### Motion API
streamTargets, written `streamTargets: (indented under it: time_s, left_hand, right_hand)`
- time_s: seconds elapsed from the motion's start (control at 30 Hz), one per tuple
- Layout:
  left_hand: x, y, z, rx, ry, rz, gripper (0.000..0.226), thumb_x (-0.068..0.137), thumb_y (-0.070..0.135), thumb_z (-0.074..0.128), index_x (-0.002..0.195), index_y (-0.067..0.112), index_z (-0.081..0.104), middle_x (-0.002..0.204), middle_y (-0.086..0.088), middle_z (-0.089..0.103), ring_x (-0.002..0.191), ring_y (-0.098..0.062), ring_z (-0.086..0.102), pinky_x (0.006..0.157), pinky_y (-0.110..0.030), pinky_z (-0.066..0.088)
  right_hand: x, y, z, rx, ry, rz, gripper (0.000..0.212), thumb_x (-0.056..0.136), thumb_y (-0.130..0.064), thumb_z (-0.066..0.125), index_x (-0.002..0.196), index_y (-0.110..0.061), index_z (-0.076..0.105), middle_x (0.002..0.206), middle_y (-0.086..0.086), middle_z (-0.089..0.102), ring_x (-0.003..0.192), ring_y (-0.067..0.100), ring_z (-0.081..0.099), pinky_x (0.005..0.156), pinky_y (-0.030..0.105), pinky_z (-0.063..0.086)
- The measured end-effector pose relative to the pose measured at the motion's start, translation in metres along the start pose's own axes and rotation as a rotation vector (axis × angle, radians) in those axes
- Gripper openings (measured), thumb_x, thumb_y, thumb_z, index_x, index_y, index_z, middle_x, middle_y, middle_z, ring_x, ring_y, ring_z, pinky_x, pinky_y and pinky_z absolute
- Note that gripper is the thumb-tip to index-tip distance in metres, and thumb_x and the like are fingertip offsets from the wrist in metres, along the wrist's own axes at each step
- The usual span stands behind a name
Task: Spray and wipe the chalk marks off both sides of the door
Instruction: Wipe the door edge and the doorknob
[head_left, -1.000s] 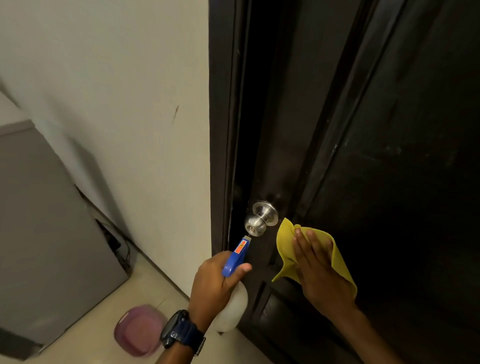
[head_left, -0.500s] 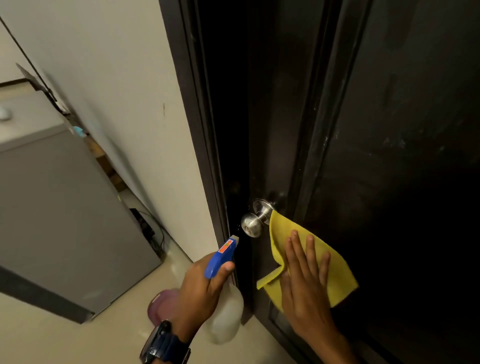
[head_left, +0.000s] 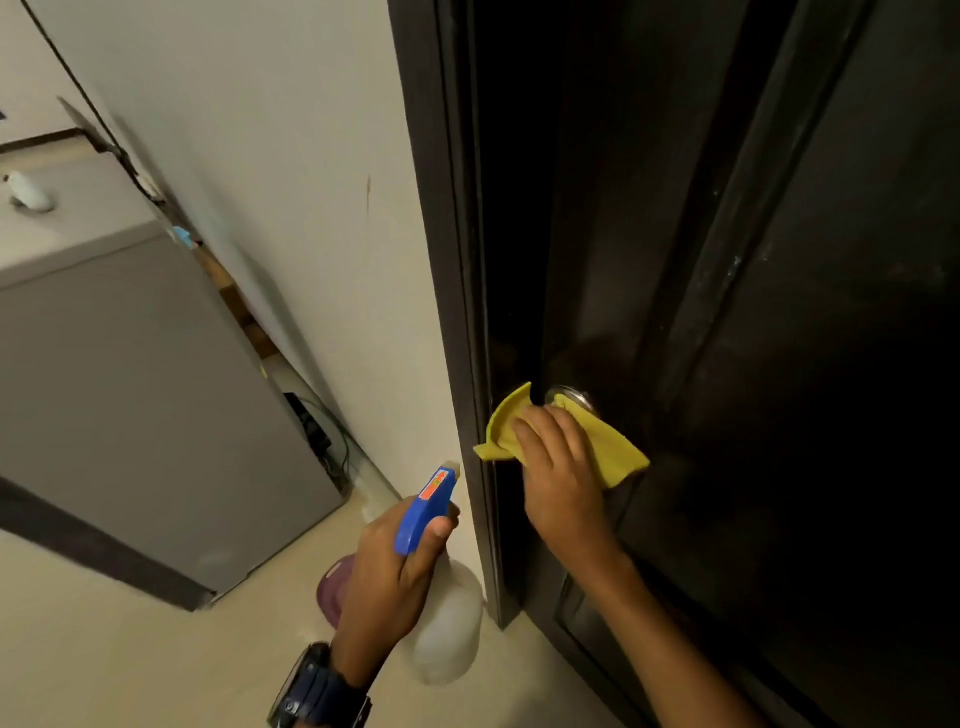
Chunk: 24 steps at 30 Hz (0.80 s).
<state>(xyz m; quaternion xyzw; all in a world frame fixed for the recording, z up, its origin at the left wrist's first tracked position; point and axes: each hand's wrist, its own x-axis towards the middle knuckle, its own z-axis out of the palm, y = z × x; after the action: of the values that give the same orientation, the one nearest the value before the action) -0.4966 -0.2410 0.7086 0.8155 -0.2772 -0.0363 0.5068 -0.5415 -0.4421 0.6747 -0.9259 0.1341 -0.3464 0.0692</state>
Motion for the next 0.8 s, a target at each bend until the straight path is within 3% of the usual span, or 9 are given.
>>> streamTargets:
  time_s: [0.17,0.23,0.3,0.37,0.43,0.53,0.6,0.67,0.8]
  left_hand:
    - [0.024,-0.018,-0.015,-0.052,-0.124,0.042,0.08,0.082,0.09,0.029,0.094,0.022,0.069,0.084,0.004,0.07,0.078,-0.02,0.066,0.071,-0.033,0.053]
    - [0.039,-0.024,-0.018,-0.039,-0.193,0.105,0.09,0.084,0.09,0.027,0.089,0.01,0.068,0.079,-0.005,0.067,0.071,-0.023,0.062,0.07,-0.038,0.048]
    - [0.051,-0.027,-0.018,-0.02,-0.256,0.166,0.089,0.086,0.088,0.026,0.084,0.008,0.065,0.074,-0.006,0.064,0.067,-0.024,0.058,0.067,-0.042,0.046]
    - [0.061,-0.031,-0.018,-0.019,-0.295,0.199,0.087,0.086,0.088,0.025,0.081,0.01,0.064,0.07,-0.005,0.061,0.064,-0.023,0.056,0.064,-0.046,0.045]
    - [0.069,-0.034,-0.018,-0.031,-0.312,0.229,0.087,0.086,0.088,0.025,0.079,0.011,0.064,0.069,-0.004,0.061,0.063,-0.023,0.056,0.062,-0.048,0.046]
    - [0.081,-0.036,-0.021,-0.062,-0.319,0.277,0.086,0.086,0.087,0.029,0.084,0.01,0.067,0.073,-0.003,0.064,0.066,-0.022,0.059,0.064,-0.047,0.047]
    - [0.089,-0.036,-0.028,-0.093,-0.301,0.296,0.086,0.086,0.088,0.029,0.091,0.011,0.068,0.079,-0.001,0.066,0.07,-0.021,0.062,0.067,-0.042,0.048]
    - [0.095,-0.037,-0.037,-0.106,-0.248,0.325,0.085,0.086,0.088,0.025,0.092,0.015,0.068,0.081,0.002,0.068,0.072,-0.017,0.063,0.066,-0.037,0.049]
    - [0.103,-0.045,-0.051,-0.147,-0.179,0.33,0.068,0.085,0.089,0.024,0.099,0.036,0.064,0.091,0.016,0.07,0.08,-0.011,0.067,0.069,-0.035,0.055]
  right_hand:
    - [-0.04,-0.023,0.003,0.515,0.118,0.301,0.055,0.1,-0.004,0.042,0.155,-0.009,0.034,0.163,0.005,0.028,0.152,0.024,0.024,0.121,0.032,0.027]
    - [-0.049,-0.038,0.001,0.644,0.166,0.538,0.05,0.104,-0.025,0.042,0.151,-0.007,0.04,0.152,0.008,0.045,0.142,0.02,0.042,0.115,0.032,0.037]
    - [-0.056,-0.06,-0.006,0.727,0.284,0.958,0.059,0.101,-0.053,0.044,0.135,-0.005,0.055,0.113,-0.001,0.064,0.104,0.014,0.062,0.097,0.042,0.047]
    - [-0.065,-0.083,-0.007,0.909,0.395,1.271,0.034,0.104,-0.041,0.048,0.128,-0.018,0.057,0.103,-0.011,0.062,0.091,0.006,0.06,0.091,0.04,0.045]
    - [-0.062,-0.108,-0.012,0.983,0.457,1.385,0.02,0.104,-0.034,0.049,0.121,-0.031,0.059,0.113,-0.006,0.065,0.101,0.013,0.063,0.095,0.037,0.045]
    - [-0.039,-0.13,-0.02,0.925,0.558,1.248,0.015,0.102,-0.038,0.053,0.105,-0.029,0.065,0.098,-0.006,0.068,0.081,-0.001,0.065,0.076,0.02,0.052]
    - [0.009,-0.131,-0.033,0.791,0.599,0.953,0.037,0.101,-0.055,0.046,0.104,-0.023,0.064,0.08,-0.012,0.061,0.065,0.001,0.058,0.062,0.022,0.048]
    - [0.067,-0.123,-0.032,0.672,0.627,0.646,0.046,0.103,-0.053,0.04,0.12,-0.015,0.06,0.096,-0.003,0.065,0.082,0.012,0.062,0.074,0.036,0.052]
    - [0.144,-0.109,0.011,0.502,0.714,0.537,0.047,0.107,-0.033,0.035,0.144,-0.004,0.037,0.146,0.026,0.045,0.138,0.039,0.044,0.109,0.06,0.038]
